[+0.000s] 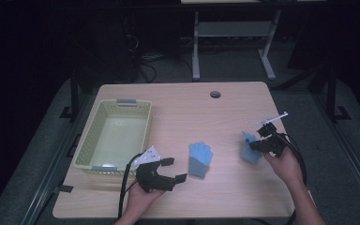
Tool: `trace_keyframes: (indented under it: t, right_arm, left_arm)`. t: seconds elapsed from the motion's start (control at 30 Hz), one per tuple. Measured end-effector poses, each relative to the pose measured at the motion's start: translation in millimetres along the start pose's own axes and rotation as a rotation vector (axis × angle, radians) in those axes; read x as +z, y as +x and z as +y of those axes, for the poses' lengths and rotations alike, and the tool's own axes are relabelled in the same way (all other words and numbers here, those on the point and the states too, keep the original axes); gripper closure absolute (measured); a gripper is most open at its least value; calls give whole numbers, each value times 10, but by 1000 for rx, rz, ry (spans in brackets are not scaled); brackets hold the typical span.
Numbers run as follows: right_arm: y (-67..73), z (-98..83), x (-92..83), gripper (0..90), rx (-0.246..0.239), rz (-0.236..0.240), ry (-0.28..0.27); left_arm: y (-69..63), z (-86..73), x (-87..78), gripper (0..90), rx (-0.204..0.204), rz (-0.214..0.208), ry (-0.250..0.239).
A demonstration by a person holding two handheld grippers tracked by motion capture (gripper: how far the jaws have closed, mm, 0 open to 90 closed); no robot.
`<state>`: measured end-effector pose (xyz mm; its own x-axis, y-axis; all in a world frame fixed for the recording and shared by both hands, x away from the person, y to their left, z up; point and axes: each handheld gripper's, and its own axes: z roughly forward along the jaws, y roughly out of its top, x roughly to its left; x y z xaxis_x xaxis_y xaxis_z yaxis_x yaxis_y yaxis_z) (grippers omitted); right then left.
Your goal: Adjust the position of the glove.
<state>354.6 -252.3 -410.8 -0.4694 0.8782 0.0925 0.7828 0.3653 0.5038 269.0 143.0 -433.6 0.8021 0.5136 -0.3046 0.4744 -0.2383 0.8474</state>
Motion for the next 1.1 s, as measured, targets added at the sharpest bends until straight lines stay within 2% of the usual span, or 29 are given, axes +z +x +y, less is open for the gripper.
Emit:
trace_keyframes:
  t: [0.27, 0.37, 0.47, 0.77, 0.8, 0.9, 0.93, 1.1]
  right_arm:
    - [234, 109, -89, 819, -67, 21, -18]
    - [313, 151, -109, 818, -96, 27, -25]
    - [385, 185, -120, 818, -107, 37, -25]
    - [607, 254, -131, 815, -153, 71, -33]
    - [674, 276, -132, 815, -170, 78, -32]
    - [742, 299, -126, 814, -187, 84, -32]
    - [799, 328, -118, 813, -209, 88, -32]
    - [910, 385, -81, 811, -227, 114, -31]
  left_arm:
    - [5, 6, 9, 163, 6, 7, 2]
    - [15, 3, 6, 164, -4, 7, 1]
    - [18, -4, 3, 163, -6, 6, 2]
    - [14, 4, -5, 164, -3, 8, 1]
    - [13, 12, -8, 164, -1, 9, -4]
    - [18, 16, -15, 164, 1, 10, -11]
    - [27, 6, -11, 164, -7, 12, -4]
    - [25, 13, -18, 164, -1, 13, -6]
